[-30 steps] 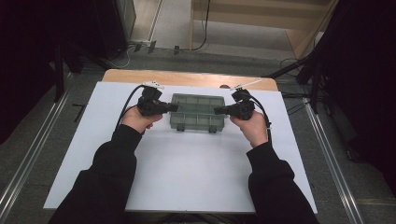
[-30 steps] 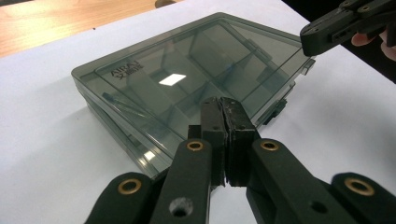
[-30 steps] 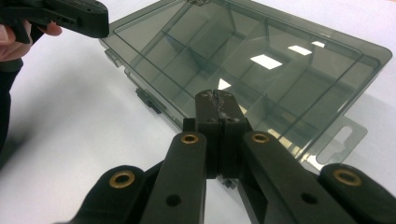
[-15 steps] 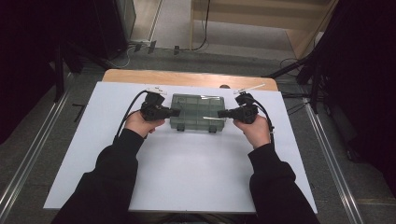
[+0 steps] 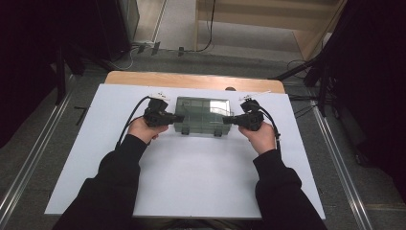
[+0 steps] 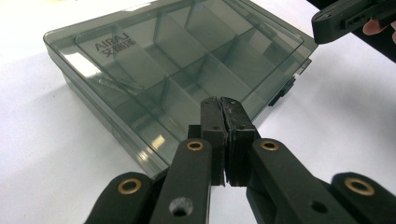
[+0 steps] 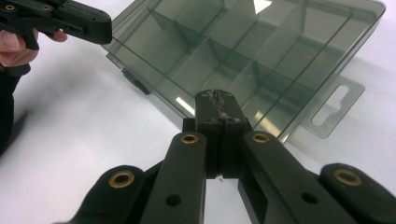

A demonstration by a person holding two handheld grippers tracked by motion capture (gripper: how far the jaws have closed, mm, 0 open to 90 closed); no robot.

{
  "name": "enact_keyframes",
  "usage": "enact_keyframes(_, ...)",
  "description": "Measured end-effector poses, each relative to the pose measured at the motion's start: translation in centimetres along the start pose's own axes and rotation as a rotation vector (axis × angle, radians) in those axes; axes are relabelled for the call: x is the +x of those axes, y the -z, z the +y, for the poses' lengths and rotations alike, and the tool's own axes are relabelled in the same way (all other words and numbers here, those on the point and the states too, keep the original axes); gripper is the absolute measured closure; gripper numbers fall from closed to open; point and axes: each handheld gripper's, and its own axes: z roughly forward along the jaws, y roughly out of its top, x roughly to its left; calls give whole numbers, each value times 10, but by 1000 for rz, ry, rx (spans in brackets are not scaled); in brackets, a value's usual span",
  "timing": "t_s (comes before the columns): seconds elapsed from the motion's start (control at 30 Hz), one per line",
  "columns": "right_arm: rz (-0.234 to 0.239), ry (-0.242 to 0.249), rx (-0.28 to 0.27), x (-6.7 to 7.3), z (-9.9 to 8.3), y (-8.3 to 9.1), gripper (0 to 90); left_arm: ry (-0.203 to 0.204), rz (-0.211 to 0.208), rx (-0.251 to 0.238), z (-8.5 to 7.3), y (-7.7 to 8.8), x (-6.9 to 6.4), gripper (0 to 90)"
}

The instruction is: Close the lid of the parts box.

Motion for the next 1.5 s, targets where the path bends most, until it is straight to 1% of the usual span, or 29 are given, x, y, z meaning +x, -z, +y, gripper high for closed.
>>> enact_keyframes(0.1,-5,1,3,0,-2,-2,900,13,-6,-2,-2,-1,2,887)
enact_keyframes(0.23,-8,5,7,0,-3,-4,900,5,-3,6,-5,-2,2,887)
enact_keyframes(0.47,-15,0,16,-1,-6,-9,891,6,-9,-7,-7,-2,2,887)
enact_keyframes(0.53,-15,-1,17,-2,-7,-11,888,3,-9,1,-8,-3,2,887)
enact_keyframes(0.63,-17,-3,17,-3,-8,-11,888,9,-15,-6,-10,-4,2,886)
enact_keyframes(0.77,-14,-8,18,-4,-10,-13,882,3,-9,2,-10,-5,2,885)
enact_keyframes(0.87,-13,-10,17,-5,-11,-14,880,2,-12,1,-11,-6,2,885)
enact_keyframes(0.97,-2,-16,4,-7,-13,-14,879,2,-14,-1,-11,-6,2,885)
enact_keyframes(1.07,-4,-14,-6,-9,-14,-14,881,7,-19,-5,-12,-6,3,886)
enact_keyframes(1.1,-7,-6,-8,-9,-15,-14,883,7,-18,-7,-12,-6,3,886)
enact_keyframes(1.17,-9,3,-19,-8,-17,-14,885,-5,-8,-10,-12,-6,2,886)
enact_keyframes(1.23,-6,-4,-26,-8,-18,-14,885,-13,-6,-12,-12,-6,1,886)
enact_keyframes(1.27,-5,-4,-29,-8,-18,-14,884,-10,-17,-15,-12,-6,0,852)
enact_keyframes(1.3,-6,-4,-30,-8,-19,-14,876,-14,-13,-17,-12,-7,0,828)
enact_keyframes(1.4,1,-3,-28,-6,-19,-14,845,-14,-18,-18,-12,-7,-2,804)
enact_keyframes(1.5,25,-18,-26,-5,-19,-14,808,-14,-28,-20,-11,-7,-3,736)
